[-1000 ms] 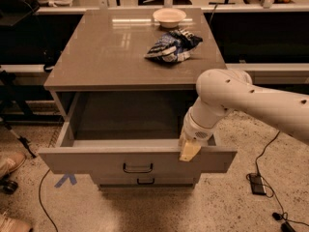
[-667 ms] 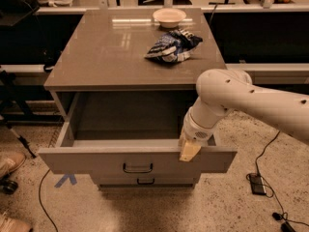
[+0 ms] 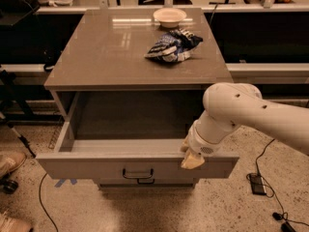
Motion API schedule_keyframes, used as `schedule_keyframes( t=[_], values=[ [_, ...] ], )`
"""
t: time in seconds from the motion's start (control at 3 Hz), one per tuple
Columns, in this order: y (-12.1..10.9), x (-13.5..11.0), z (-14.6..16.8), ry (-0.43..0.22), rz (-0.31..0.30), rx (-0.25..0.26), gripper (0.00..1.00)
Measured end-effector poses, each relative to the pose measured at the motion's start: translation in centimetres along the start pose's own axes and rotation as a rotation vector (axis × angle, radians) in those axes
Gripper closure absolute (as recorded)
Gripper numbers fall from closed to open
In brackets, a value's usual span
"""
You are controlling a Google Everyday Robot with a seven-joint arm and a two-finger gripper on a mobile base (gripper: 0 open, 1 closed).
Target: Open top drawer
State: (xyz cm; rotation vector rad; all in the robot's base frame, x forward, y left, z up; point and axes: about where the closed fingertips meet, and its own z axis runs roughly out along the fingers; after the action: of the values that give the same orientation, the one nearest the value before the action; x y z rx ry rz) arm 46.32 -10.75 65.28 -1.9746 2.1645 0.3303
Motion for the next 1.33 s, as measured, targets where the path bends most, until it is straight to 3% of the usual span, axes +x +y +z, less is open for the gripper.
schedule_keyframes(
  t=[0.33,0.67,1.33],
  values=[
    [2.27,0.52,0.02,-0.003,0.022,0.003,1.0],
    [2.21,0.51,0.02,-0.003,0.022,0.003,1.0],
    [2.33,0.49,-0.06,-0.001,0.02,0.004,0.58]
  ],
)
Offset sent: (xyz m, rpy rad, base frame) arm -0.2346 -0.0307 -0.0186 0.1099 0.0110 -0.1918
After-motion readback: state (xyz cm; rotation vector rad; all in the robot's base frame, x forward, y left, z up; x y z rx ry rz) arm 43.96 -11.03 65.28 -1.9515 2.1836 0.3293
